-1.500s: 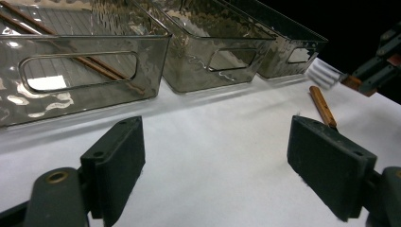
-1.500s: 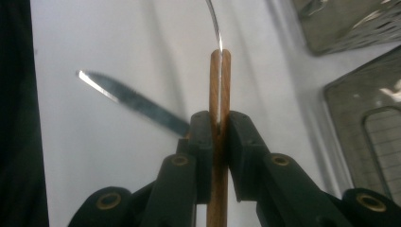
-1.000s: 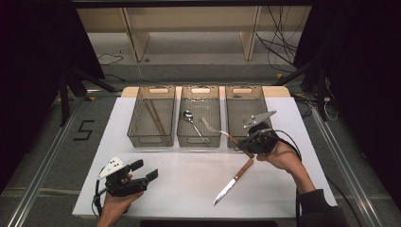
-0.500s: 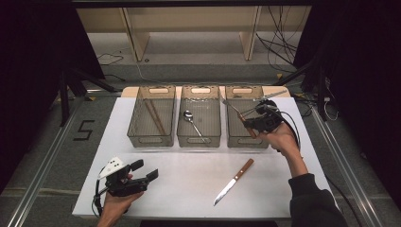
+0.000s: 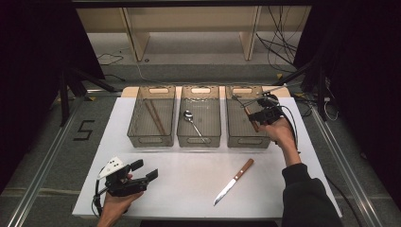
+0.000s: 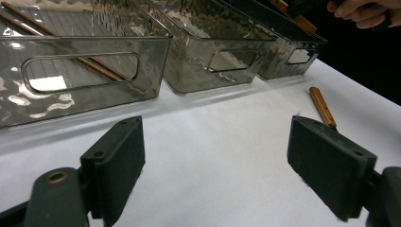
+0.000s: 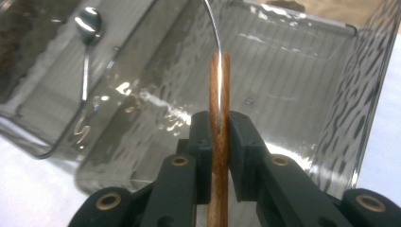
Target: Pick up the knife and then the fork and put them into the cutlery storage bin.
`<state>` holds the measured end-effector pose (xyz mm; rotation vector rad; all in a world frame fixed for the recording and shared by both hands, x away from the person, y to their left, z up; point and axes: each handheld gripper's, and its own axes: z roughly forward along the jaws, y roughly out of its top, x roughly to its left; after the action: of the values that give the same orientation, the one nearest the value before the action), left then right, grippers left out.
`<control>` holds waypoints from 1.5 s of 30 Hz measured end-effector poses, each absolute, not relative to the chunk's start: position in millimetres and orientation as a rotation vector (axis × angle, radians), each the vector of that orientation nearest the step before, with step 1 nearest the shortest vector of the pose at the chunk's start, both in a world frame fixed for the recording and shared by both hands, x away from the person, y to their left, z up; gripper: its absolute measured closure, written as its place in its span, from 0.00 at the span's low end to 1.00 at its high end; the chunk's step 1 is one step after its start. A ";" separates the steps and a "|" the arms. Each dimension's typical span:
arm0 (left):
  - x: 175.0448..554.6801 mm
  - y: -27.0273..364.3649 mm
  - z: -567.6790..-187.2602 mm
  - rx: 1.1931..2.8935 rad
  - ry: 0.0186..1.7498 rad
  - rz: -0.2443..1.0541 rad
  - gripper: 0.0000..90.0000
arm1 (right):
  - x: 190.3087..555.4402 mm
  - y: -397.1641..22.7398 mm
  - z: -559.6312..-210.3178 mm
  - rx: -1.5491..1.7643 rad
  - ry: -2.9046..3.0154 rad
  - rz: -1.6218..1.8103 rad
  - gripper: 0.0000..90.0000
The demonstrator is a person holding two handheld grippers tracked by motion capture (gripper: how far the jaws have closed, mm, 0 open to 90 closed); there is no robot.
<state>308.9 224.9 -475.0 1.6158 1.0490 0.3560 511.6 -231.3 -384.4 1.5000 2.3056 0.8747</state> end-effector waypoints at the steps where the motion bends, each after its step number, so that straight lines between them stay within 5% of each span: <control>1: 308.9 225.1 -475.0 1.618 1.049 0.355 0.22 | 513.2 -231.5 -385.9 1.507 2.305 0.865 0.90; 28: 308.6 225.4 -474.6 1.614 1.048 0.357 0.22 | 524.5 -211.4 -410.3 1.526 2.358 0.637 0.89; 29: 308.6 225.7 -474.5 1.617 1.047 0.356 0.22 | 524.5 -210.8 -411.0 1.523 2.367 0.632 0.87; 32: 308.6 225.3 -474.6 1.614 1.049 0.356 0.22 | 524.4 -210.2 -408.8 1.526 2.370 0.679 0.57; 35: 308.6 225.1 -474.6 1.614 1.049 0.356 0.22 | 521.1 -209.8 -403.0 1.501 2.354 0.728 0.44; 45: 308.5 224.8 -474.5 1.612 1.050 0.355 0.22 | 503.3 -214.9 -382.8 1.420 2.335 0.884 0.29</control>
<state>308.5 224.8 -474.5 1.6119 1.0497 0.3552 503.3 -214.9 -382.8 1.4195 2.3352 0.8841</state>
